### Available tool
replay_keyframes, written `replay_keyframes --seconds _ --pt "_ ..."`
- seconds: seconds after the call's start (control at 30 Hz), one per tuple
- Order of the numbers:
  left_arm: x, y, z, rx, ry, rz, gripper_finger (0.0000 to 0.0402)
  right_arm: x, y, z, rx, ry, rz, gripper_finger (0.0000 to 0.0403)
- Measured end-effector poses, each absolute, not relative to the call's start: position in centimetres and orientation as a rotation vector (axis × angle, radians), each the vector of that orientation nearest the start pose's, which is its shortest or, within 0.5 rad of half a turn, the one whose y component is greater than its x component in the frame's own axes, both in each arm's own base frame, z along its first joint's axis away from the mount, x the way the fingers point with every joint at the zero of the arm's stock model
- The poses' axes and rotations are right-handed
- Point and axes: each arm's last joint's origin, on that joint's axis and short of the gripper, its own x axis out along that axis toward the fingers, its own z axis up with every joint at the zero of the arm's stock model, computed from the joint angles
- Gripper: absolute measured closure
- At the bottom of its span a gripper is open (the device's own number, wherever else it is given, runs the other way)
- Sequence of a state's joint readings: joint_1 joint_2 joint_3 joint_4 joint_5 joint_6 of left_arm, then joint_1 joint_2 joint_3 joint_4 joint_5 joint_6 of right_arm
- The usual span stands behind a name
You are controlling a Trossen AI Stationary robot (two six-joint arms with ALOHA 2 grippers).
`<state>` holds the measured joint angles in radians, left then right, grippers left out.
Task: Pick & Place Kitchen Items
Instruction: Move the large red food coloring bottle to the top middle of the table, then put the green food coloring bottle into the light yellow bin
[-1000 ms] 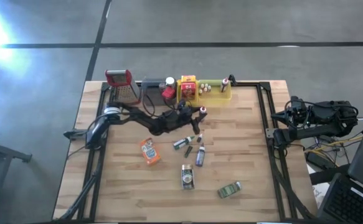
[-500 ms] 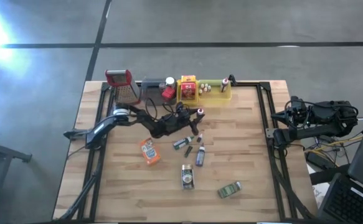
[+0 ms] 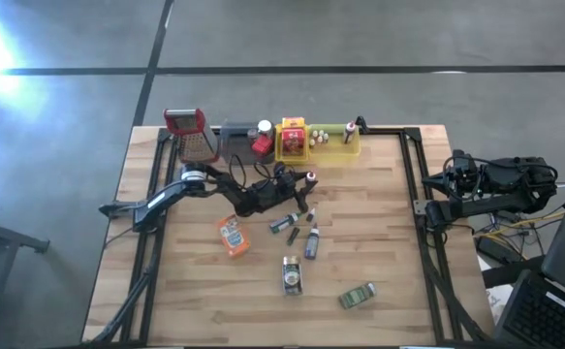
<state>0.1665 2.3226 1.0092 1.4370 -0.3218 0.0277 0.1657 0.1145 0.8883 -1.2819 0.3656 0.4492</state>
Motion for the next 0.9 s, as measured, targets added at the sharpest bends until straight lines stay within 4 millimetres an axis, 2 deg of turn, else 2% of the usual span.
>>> replay_keyframes --seconds 0.3,0.6,0.7,0.9 --pt "40.8 7.7 8.7 0.019 -0.117 0.486 0.0214 -2.4 -1.5 30.2 0.305 0.437 -0.301 0.0394" --pt "40.8 7.7 8.9 0.018 -0.123 0.485 0.0165 -2.4 -1.5 30.2 0.305 0.437 -0.301 0.0394" --pt "40.9 7.6 9.6 0.017 -0.144 0.483 0.0152 -2.4 -1.5 30.2 0.305 0.437 -0.301 0.0394" --pt "40.9 7.2 12.6 0.040 -0.203 0.476 0.0134 -2.4 -1.5 30.2 0.305 0.437 -0.301 0.0394"
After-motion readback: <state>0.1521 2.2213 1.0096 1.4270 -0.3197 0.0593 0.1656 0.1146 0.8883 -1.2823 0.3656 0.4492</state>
